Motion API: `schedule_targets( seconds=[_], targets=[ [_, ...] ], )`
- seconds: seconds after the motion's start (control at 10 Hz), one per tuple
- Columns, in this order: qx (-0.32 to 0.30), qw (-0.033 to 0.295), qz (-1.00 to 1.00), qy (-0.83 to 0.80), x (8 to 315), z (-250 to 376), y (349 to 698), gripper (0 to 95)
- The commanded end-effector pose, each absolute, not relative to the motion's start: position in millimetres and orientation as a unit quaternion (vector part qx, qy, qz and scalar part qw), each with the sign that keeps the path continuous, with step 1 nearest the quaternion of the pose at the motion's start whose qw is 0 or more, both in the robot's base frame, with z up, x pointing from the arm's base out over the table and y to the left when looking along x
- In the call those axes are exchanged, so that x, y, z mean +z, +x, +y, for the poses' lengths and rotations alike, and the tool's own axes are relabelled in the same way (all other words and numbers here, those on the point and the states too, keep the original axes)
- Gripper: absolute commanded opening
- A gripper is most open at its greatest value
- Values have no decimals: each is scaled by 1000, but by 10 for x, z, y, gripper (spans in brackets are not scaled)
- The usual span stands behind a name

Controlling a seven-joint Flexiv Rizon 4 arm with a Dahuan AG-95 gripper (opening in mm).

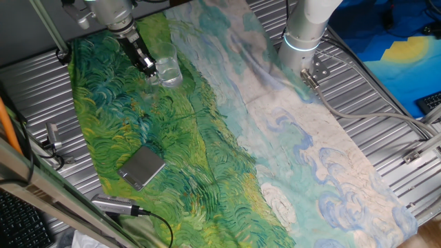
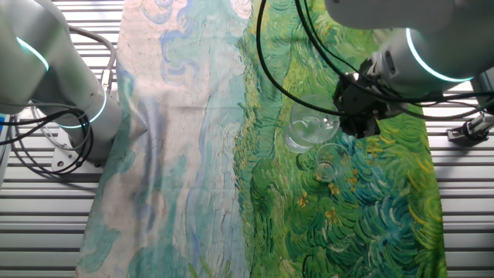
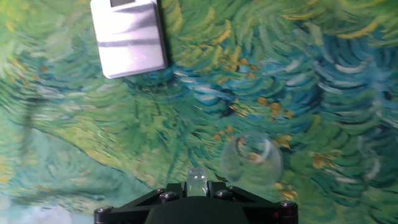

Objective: Pour the water from one cup into another empty cup

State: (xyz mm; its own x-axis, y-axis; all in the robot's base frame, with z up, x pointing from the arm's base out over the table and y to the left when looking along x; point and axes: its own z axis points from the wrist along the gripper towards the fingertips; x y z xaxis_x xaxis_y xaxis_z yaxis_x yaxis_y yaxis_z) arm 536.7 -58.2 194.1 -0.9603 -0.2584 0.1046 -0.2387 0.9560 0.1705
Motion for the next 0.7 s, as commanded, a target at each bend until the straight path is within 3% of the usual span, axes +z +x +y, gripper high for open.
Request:
schedule_targets(
  seconds=[0.1,0.3,0.7],
  targets=[
    [-80,67,-987,125,1945,-517,5400,0],
    [-72,79,-988,116,1945,-517,5400,0],
    [-66,72,-991,91,1945,-517,5400,0]
  ],
)
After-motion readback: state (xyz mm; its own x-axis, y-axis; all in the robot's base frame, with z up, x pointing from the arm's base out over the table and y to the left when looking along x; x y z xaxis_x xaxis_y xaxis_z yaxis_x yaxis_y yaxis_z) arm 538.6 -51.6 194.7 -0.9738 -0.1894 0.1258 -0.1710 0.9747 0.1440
